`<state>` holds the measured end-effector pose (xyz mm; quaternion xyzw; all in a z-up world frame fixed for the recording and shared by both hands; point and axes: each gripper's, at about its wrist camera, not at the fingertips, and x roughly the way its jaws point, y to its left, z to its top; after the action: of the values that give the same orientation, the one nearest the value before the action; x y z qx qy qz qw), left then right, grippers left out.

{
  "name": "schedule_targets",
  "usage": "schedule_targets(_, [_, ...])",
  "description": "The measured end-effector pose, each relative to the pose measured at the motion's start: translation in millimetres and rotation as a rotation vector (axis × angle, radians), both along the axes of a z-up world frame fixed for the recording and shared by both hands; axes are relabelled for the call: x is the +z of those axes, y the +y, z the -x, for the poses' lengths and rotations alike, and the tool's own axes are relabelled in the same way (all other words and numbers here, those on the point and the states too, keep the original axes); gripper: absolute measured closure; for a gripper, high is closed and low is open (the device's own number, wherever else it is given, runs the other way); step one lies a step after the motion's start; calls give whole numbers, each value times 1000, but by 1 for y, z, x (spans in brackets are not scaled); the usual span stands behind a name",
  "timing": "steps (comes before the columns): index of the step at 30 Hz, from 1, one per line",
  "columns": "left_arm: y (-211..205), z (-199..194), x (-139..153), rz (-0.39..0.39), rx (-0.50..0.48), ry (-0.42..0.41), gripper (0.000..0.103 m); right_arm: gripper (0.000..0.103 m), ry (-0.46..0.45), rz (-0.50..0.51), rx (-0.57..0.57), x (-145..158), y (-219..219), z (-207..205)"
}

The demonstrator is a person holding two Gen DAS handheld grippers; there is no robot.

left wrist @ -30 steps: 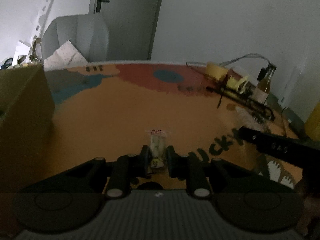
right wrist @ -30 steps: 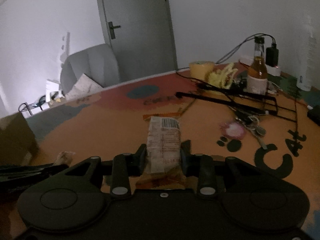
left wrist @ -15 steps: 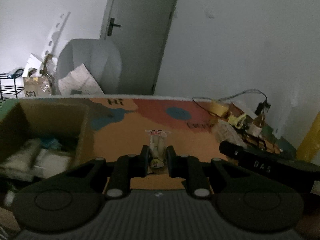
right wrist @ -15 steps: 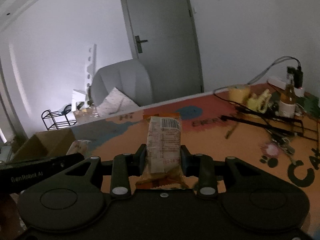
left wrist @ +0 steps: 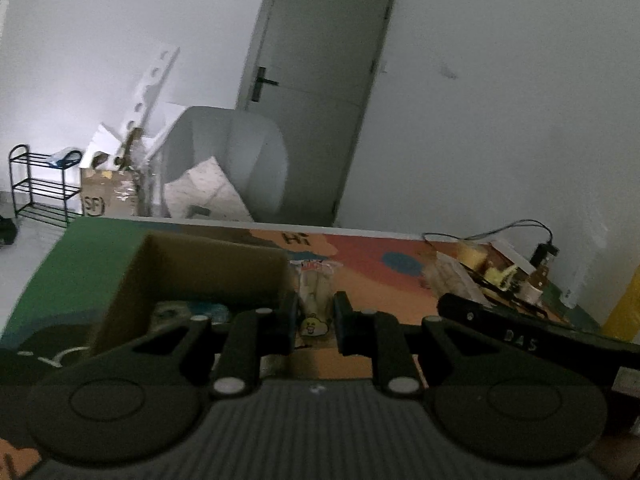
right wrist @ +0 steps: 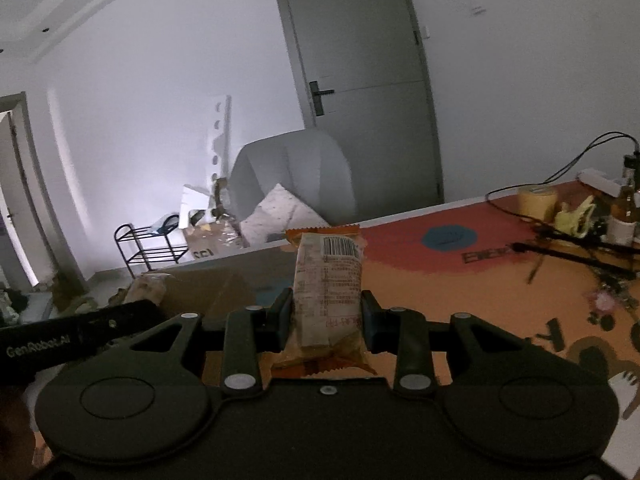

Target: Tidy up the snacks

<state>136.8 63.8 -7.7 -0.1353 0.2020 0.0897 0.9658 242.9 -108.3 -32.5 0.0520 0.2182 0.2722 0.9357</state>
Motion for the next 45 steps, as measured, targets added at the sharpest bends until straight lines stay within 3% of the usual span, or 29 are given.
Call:
schedule_targets(18, [62,26,-10,76,51,39,84,70,-20,23,107,12,67,22])
schedule_targets(26, [78,39,-5,70,115,12,63,70,2,19,167,12,89,30])
schedule_targets(28, [84,43,-4,70,142,9,53,69,17,14,203,13,94,32])
schedule_targets(29, [87,45,-3,71,152,9,50,66,28,14,222,13,96,32])
schedule_targets(31, [93,49,-2,78,172,15,37,40,28,30,221,14,100,34])
schedule_targets(34, [97,55,0,75,187,14,19,30,12,38,198,15,93,36])
schedule_targets(38, [96,60,1,62,183,10,13,30,21,33,165,16,78,36])
schedule_targets(45, [91,62,2,48,164,29,6,20,23,30,114,20,44,39])
